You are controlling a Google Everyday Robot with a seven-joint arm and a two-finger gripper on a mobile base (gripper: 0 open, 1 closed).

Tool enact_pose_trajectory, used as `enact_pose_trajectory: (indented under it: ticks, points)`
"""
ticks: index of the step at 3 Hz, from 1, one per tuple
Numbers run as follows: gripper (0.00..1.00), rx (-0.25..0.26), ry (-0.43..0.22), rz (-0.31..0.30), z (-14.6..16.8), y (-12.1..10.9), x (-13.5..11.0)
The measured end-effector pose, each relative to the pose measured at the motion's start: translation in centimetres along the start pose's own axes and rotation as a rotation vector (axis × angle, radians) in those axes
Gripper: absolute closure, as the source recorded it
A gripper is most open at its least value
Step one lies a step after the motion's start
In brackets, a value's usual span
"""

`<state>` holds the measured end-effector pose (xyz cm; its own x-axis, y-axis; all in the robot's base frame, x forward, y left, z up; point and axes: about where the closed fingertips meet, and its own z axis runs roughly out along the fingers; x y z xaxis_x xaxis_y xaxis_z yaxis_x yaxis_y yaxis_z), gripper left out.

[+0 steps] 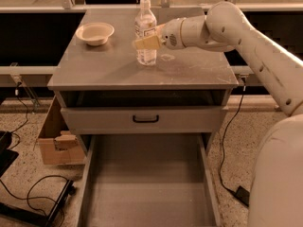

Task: Pick blue plastic bottle from middle drawer and place on counter

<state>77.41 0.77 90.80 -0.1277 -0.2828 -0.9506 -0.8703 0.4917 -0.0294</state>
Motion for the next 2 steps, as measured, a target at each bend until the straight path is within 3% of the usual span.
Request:
enact_pose_trajectory:
  ticks: [1, 2]
  points:
    - [0.00, 0.000, 0.000, 0.000, 0.0, 0.0, 0.0]
    - [0.00, -0.019, 0.007, -0.031, -1.5, -0.2, -2.5]
